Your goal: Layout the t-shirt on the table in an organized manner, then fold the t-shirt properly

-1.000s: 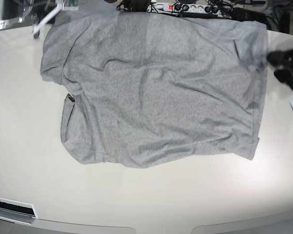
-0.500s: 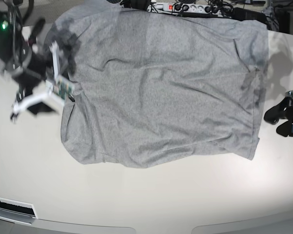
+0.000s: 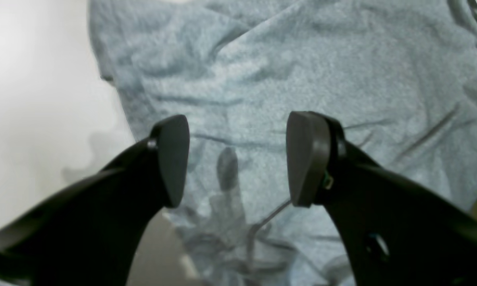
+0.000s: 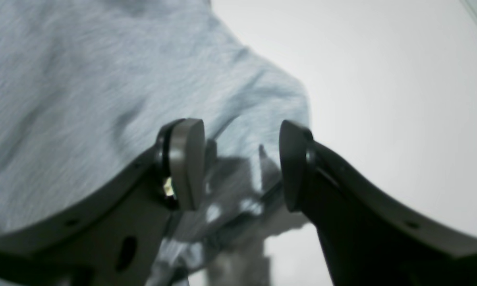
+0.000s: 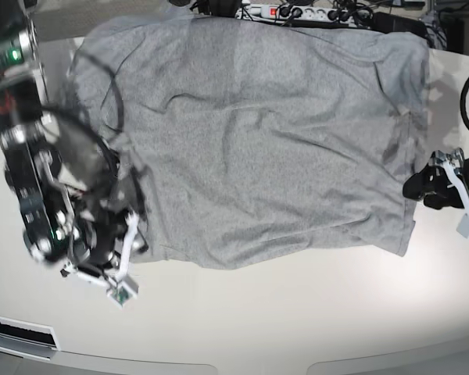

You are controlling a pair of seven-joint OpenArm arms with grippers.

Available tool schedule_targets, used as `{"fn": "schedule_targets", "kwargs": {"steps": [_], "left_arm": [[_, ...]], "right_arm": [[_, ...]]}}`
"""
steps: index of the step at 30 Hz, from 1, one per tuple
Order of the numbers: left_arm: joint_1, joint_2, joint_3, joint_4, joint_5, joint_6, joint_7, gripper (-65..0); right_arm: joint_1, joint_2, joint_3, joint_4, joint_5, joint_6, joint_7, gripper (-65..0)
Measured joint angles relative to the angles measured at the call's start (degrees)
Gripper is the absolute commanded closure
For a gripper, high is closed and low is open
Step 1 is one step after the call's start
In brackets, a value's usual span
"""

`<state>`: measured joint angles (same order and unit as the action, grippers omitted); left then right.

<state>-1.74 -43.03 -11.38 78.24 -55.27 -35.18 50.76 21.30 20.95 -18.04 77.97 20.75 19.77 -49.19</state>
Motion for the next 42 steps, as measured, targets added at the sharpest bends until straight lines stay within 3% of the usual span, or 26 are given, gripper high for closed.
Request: {"fn": "schedule_targets", "kwargs": {"steps": [5, 10, 13, 18, 22, 24, 27, 29, 35, 38, 42], "left_arm": [[0.0, -0.2, 0.0, -0.3, -0.1, 0.0, 2.3, -39.0], [0.0, -0.1, 0.0, -0.3, -1.3, 0.0, 3.9, -39.0], [0.0, -0.1, 0.0, -0.3, -1.3, 0.0, 4.3, -39.0], [0.0, -0.1, 0.0, -0.3, -2.9, 0.0, 4.3, -39.0], [0.0, -0.1, 0.0, -0.3, -2.8, 0.0, 5.2, -39.0], [0.0, -0.1, 0.0, -0.3, -2.8, 0.0, 6.0, -39.0], [0.0, -0.1, 0.0, -0.3, -3.7, 0.0, 6.0, -39.0], [0.0, -0.1, 0.0, -0.3, -4.5, 0.0, 6.0, -39.0], [0.0, -0.1, 0.0, -0.3, -4.3, 0.0, 6.0, -39.0], [0.0, -0.1, 0.0, -0.3, -4.3, 0.0, 6.0, -39.0], [0.0, -0.1, 0.0, -0.3, -4.3, 0.0, 6.0, -39.0]], "right_arm": [[9.1, -3.7, 0.1, -21.2, 0.1, -2.7, 5.6, -32.6], [13.8, -3.8, 0.2, -35.8, -0.4, -4.6, 10.8, -32.6], [14.0, -3.8, 0.2, -38.8, -2.1, -7.5, 12.2, -32.2], [12.3, -4.0, 0.2, -41.4, -1.3, -5.2, 18.6, -26.4], [8.6, -4.1, 0.2, -41.6, -2.7, -7.9, 23.3, -26.4], [7.8, -4.0, 0.2, -41.6, -2.3, -8.2, 24.6, -20.0], [7.6, -4.3, 0.2, -41.6, -3.3, -6.7, 25.9, -1.6], [7.3, -4.3, 0.2, -41.6, -5.8, -5.9, 27.8, 0.0], [7.3, -4.1, 0.2, -33.1, -9.8, -2.6, 19.4, 0.0], [6.5, -3.6, 0.2, -24.1, -9.0, 0.8, 13.6, 0.0], [0.2, -1.0, 0.1, -7.1, -6.0, 6.3, 11.6, 0.0]]}}
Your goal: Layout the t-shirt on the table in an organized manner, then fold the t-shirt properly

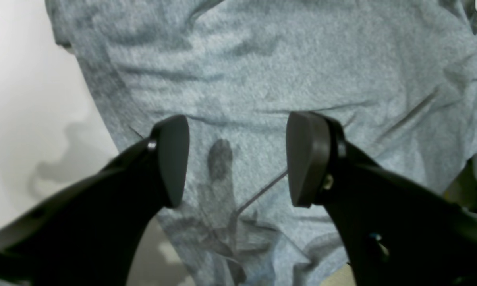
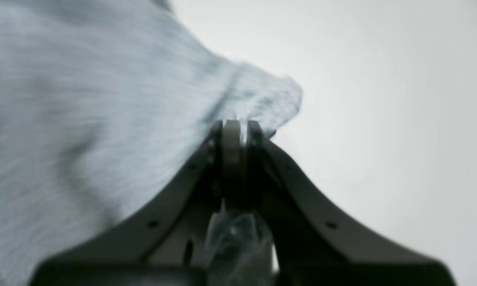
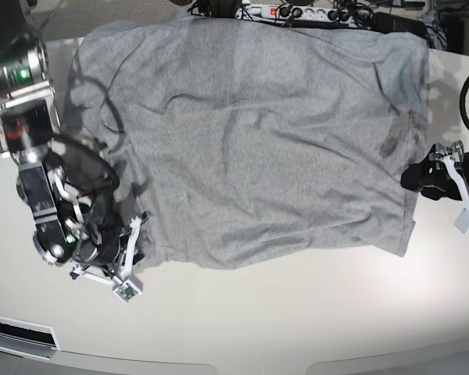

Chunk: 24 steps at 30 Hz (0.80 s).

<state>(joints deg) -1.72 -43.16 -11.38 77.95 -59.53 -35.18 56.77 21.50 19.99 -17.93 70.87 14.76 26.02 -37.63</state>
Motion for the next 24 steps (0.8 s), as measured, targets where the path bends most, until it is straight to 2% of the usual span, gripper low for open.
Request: {"fn": "schedule_targets", "kwargs": {"steps": [7, 12, 17, 19, 20, 23, 24], "left_arm": [[0.0, -0.3, 0.0, 0.1, 0.0, -1.0, 0.0, -39.0], [0.0, -0.3, 0.0, 0.0, 0.0, -1.1, -0.2, -39.0], [0.0, -0.3, 0.0, 0.0, 0.0, -1.1, -0.3, -39.0], [0.0, -0.3, 0.0, 0.0, 0.0, -1.0, -0.3, -39.0], [0.0, -0.3, 0.0, 0.0, 0.0, -1.0, -0.3, -39.0], [-0.1, -0.3, 0.0, 0.0, 0.0, -1.1, -0.4, -39.0], [-0.1, -0.3, 0.0, 0.0, 0.0, -1.0, -0.4, -39.0]], "right_arm": [[-15.8, 4.0, -0.1, 26.3, 1.7, 6.4, -0.8, 0.0], [-24.3, 5.4, -0.1, 37.8, 1.1, 14.2, -1.6, 0.0], [-29.3, 5.2, 0.0, 43.8, 8.1, 14.1, -5.4, 0.0], [-31.2, 5.1, 0.0, 43.6, 8.2, 14.0, -7.6, 0.0], [-31.8, 5.2, 0.0, 43.5, 8.2, 14.1, -8.1, -4.1], [-31.9, 5.4, 0.0, 43.5, 8.2, 14.1, -8.4, -33.3], [-31.5, 5.4, 0.0, 43.5, 8.3, 14.1, -8.3, -41.3]]}}
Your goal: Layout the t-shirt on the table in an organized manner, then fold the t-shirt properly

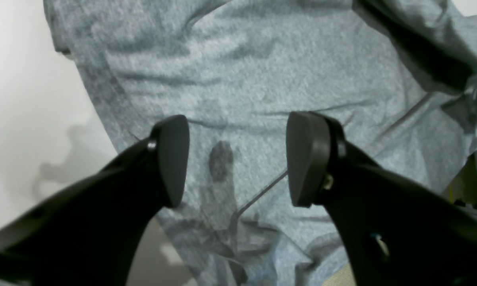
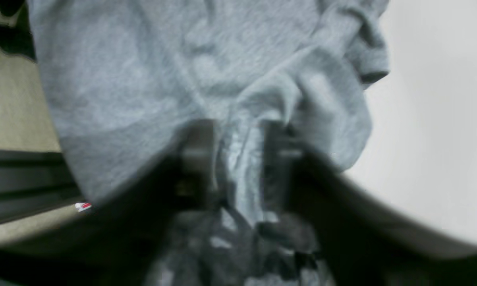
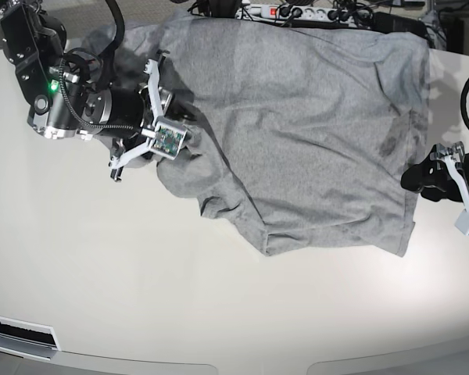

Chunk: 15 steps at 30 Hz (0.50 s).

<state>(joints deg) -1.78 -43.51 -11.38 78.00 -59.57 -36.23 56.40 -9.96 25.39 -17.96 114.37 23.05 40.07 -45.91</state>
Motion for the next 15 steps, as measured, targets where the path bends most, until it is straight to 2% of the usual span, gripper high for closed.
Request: {"fn": "schedule_targets", "kwargs": {"steps": [1, 4, 6, 8, 10, 12, 15], "left_arm": [[0.0, 0.0, 0.0, 0.0, 0.0, 0.0, 0.0, -39.0], [0.0, 0.0, 0.0, 0.0, 0.0, 0.0, 0.0, -39.0], [0.0, 0.0, 0.0, 0.0, 0.0, 0.0, 0.0, -39.0], [0.0, 0.0, 0.0, 0.0, 0.0, 0.0, 0.0, -39.0], [0.0, 0.0, 0.0, 0.0, 0.0, 0.0, 0.2, -39.0], [0.0, 0.0, 0.0, 0.0, 0.0, 0.0, 0.2, -39.0], [-0.1, 0.0, 0.0, 0.0, 0.0, 0.0, 0.2, -39.0]], "right_arm": [[0.4, 0.0, 0.0, 0.3, 0.2, 0.0, 0.0, -46.3], [2.3, 0.0, 0.0, 3.2, 3.2, 0.0, -0.7, -47.8], [3.8, -0.2, 0.0, 4.9, 5.5, -4.5, 0.0, -47.7], [4.9, -1.4, 0.1, 4.3, 3.9, -9.4, 0.4, -44.3], [5.0, -3.5, 0.1, 0.9, 0.7, -11.9, 1.5, -39.7], [5.7, -5.7, 0.1, -4.2, -0.5, -14.4, 2.0, -39.2], [10.0, -8.4, 0.1, -12.6, -0.5, -16.0, 2.4, -39.2]]}}
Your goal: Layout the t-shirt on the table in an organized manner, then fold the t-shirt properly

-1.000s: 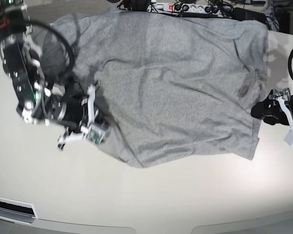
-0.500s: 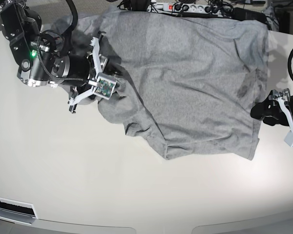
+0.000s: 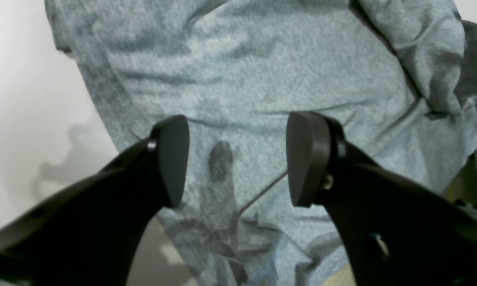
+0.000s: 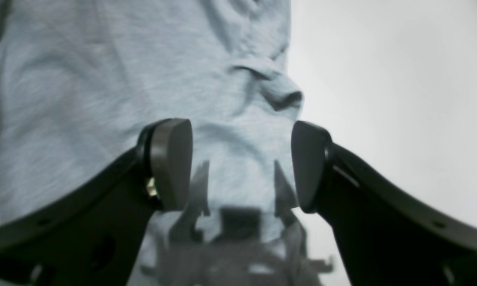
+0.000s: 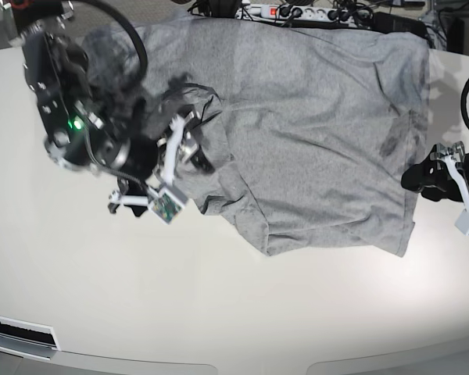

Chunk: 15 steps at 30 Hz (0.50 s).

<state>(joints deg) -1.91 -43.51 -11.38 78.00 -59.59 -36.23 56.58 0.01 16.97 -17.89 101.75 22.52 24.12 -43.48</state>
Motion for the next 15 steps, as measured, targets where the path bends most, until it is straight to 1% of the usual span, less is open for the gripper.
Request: {"fn": "schedule_targets", "kwargs": {"steps": [4, 6, 7, 10, 12, 13, 14, 15], "left_arm": [[0.0, 0.0, 0.0, 0.0, 0.0, 0.0, 0.3, -39.0], [0.0, 0.0, 0.0, 0.0, 0.0, 0.0, 0.3, -39.0], [0.0, 0.0, 0.0, 0.0, 0.0, 0.0, 0.2, -39.0], [0.0, 0.0, 0.0, 0.0, 0.0, 0.0, 0.2, -39.0], [0.0, 0.0, 0.0, 0.0, 0.0, 0.0, 0.2, -39.0], [0.0, 0.0, 0.0, 0.0, 0.0, 0.0, 0.2, -39.0], [0.0, 0.0, 0.0, 0.0, 0.0, 0.0, 0.2, -39.0], [0.0, 0.0, 0.0, 0.0, 0.0, 0.0, 0.2, -39.0]], "right_arm": [[5.5, -2.5, 0.0, -12.7, 0.0, -0.8, 2.3, -39.2], [7.6, -3.6, 0.0, -19.7, 0.0, -0.8, 1.7, -39.2], [8.5, -4.2, 0.0, -22.9, 0.6, 0.4, 0.8, -39.2], [11.1, -5.4, 0.0, -29.4, 6.2, 5.9, -4.7, -39.2], [11.6, -5.6, 0.0, -30.7, 8.2, 7.5, -5.2, -38.3], [11.6, -5.7, 0.0, -30.7, 8.2, 7.7, -5.2, -35.7], [11.6, -5.7, 0.0, -30.7, 8.1, 7.6, -5.0, -31.6], [11.6, -5.6, 0.0, -30.8, 8.1, 7.6, -4.7, -26.1]]}}
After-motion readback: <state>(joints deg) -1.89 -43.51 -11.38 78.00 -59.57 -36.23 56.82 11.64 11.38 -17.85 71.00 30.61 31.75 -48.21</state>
